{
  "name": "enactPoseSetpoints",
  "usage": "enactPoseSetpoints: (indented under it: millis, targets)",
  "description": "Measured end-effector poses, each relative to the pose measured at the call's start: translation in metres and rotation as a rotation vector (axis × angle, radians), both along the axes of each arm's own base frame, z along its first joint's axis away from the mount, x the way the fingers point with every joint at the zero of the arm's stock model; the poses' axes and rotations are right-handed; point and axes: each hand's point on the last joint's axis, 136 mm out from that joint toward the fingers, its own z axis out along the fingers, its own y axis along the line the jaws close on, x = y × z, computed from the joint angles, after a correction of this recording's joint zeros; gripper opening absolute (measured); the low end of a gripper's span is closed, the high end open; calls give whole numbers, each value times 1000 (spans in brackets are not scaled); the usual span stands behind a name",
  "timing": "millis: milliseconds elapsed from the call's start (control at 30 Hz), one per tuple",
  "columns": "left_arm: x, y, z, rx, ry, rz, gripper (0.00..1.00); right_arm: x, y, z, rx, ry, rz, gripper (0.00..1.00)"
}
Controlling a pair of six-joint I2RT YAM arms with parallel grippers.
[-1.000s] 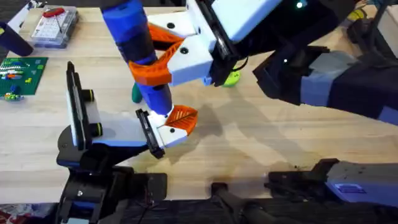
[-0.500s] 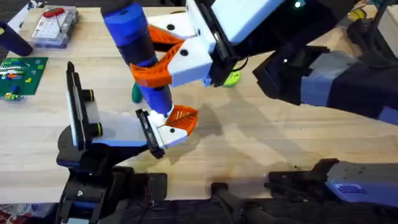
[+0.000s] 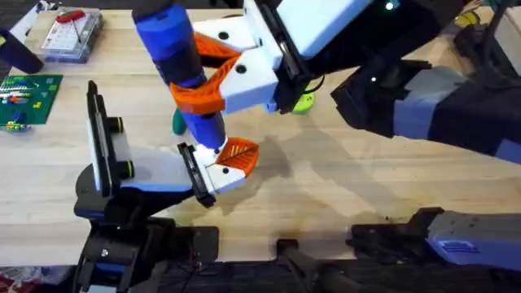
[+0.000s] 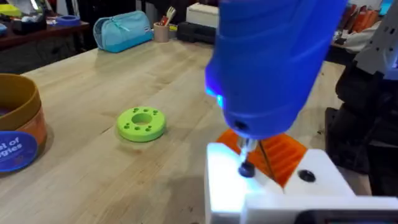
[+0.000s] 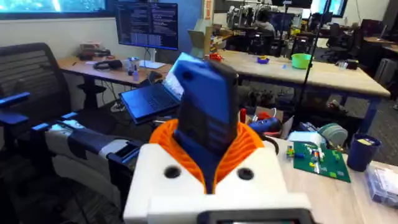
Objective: Pick up the gripper from the table and insert it into the empty holder that is missing its gripper. Then pick up a screw, insert it into the mounting hole, and use the screwdriver to tighten it. Finally, clean up the table by picking up the vegetable and placing it into the bucket.
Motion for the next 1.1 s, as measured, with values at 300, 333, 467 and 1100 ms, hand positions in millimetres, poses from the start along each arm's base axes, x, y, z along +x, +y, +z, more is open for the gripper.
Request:
enactPoseSetpoints:
  millis: [300, 333, 467, 1100]
  targets:
    - [0, 0, 0, 0, 0, 0, 17, -4, 2, 0, 0, 0, 10, 26]
    - [0, 0, 0, 0, 0, 0, 17, -4, 2, 0, 0, 0, 10, 26]
    - [0, 0, 0, 0, 0, 0, 17, -4, 2, 0, -1, 1, 10, 26]
    - [0, 0, 0, 0, 0, 0, 17, -2, 3, -3, -15, 12, 9, 26]
